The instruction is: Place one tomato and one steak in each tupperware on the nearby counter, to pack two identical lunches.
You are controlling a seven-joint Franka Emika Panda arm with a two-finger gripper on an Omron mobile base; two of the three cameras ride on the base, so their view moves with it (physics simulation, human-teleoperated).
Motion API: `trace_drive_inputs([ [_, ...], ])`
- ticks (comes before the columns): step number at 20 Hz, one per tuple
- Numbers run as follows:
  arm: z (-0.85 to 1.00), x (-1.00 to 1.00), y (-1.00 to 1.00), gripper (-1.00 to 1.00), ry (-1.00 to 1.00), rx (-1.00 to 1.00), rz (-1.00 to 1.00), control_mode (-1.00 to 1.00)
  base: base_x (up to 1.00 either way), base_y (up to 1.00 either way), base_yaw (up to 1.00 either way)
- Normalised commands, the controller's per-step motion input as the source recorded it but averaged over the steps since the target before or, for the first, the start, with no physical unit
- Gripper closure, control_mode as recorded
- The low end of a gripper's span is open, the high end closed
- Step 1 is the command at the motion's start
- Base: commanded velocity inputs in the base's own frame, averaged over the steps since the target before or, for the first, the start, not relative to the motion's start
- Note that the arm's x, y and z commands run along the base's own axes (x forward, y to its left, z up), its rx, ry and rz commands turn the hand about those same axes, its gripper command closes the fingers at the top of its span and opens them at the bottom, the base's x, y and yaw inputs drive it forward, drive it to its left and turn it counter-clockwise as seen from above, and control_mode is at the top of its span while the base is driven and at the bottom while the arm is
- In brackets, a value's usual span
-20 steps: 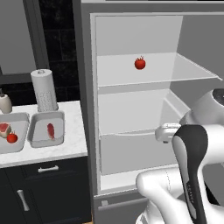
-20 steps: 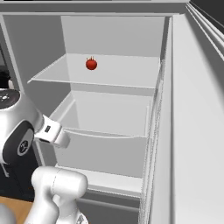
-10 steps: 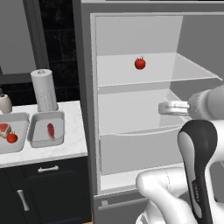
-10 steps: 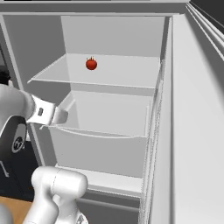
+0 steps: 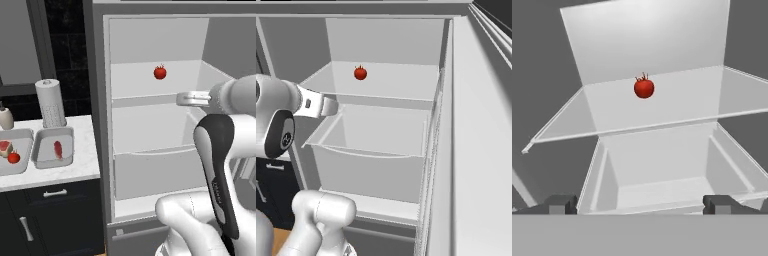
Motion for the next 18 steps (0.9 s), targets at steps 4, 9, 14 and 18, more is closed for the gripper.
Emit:
trace_drive_inputs([
  [4, 0.14, 0.68, 0.0, -1.0, 0.03, 0.0, 0.0, -1.0, 0.0, 0.0, 0.0],
  [9, 0.01, 0.9, 0.0, -1.0, 0.06, 0.0, 0.0, -1.0, 0.0, 0.0, 0.0],
  [14, -0.02, 0.9, 0.0, -1.0, 0.09, 0.01, 0.0, -1.0, 0.0, 0.0, 0.0],
  [18, -0.17, 0.77, 0.0, -1.0, 0.01, 0.0, 0.0, -1.0, 0.0, 0.0, 0.0],
])
